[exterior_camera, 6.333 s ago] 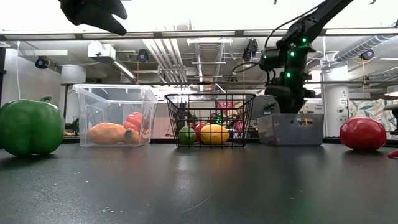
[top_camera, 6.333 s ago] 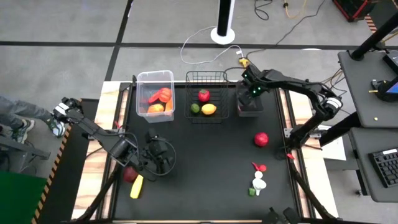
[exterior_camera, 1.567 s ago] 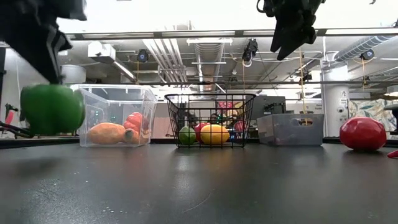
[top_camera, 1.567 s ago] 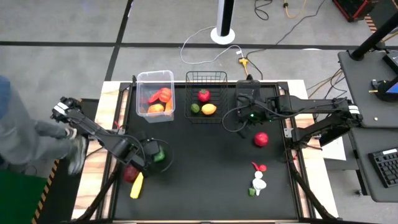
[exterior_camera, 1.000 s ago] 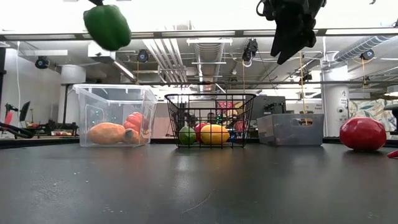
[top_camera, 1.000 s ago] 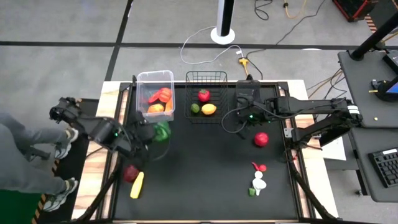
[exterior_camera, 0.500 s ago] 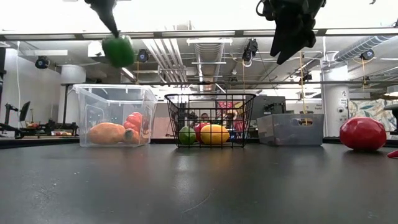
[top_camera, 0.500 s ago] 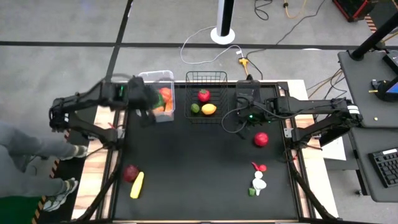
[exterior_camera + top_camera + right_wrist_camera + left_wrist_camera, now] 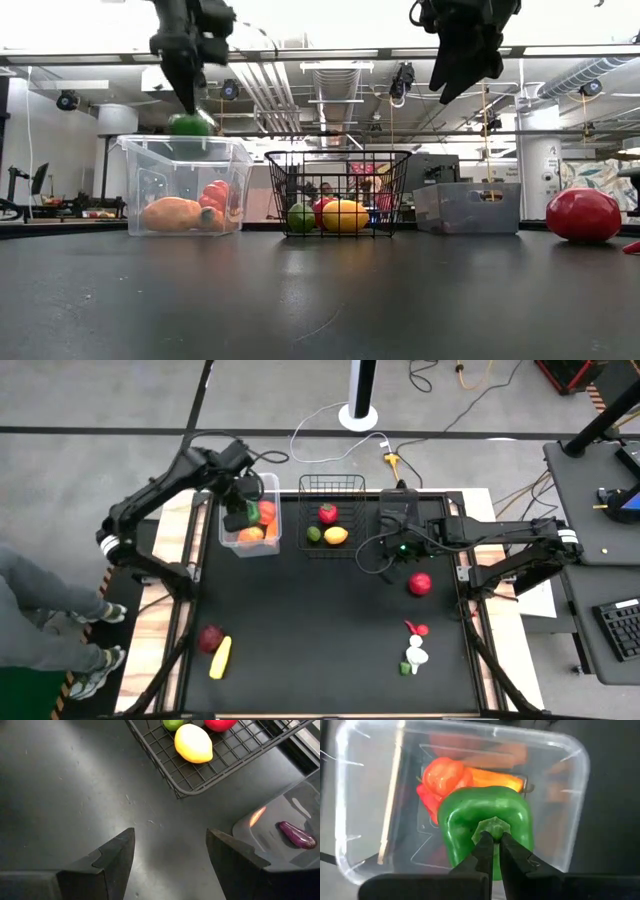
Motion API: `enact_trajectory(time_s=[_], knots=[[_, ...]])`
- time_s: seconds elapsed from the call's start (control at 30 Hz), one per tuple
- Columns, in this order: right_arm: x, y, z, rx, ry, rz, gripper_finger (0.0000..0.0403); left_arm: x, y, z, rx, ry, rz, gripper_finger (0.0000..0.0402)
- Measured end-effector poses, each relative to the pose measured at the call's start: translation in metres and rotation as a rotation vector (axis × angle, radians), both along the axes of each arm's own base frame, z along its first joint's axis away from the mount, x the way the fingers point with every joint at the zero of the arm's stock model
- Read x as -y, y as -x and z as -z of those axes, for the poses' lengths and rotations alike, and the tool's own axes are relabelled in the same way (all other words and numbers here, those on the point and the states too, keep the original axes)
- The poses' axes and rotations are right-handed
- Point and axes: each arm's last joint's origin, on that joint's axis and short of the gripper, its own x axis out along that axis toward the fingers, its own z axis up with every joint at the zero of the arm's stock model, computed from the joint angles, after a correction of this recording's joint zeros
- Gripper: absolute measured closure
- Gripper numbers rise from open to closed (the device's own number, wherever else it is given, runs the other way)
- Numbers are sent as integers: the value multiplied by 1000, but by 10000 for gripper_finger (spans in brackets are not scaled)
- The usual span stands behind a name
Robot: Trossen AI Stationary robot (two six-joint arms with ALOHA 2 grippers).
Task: Sort produce into baskets
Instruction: Put the large green bell pepper into the transparent basket
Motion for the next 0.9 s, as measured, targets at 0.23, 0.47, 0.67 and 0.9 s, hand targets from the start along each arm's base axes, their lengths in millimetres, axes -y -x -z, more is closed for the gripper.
enact_trajectory(time_s=[0.23, 0.47, 0.67, 0.9], knots=[[0, 0, 0, -2, 3, -5, 168, -26, -15, 31, -95, 77, 51, 401], [0, 0, 0, -2, 3, -5, 168, -36, -21, 50, -121, 177, 77, 401], [0, 0, 0, -2, 4, -5, 168, -40, -15, 54, -159, 226, 51, 401], [0, 0, 0, -1, 4, -6, 168, -38, -11, 53, -176, 248, 37, 399]])
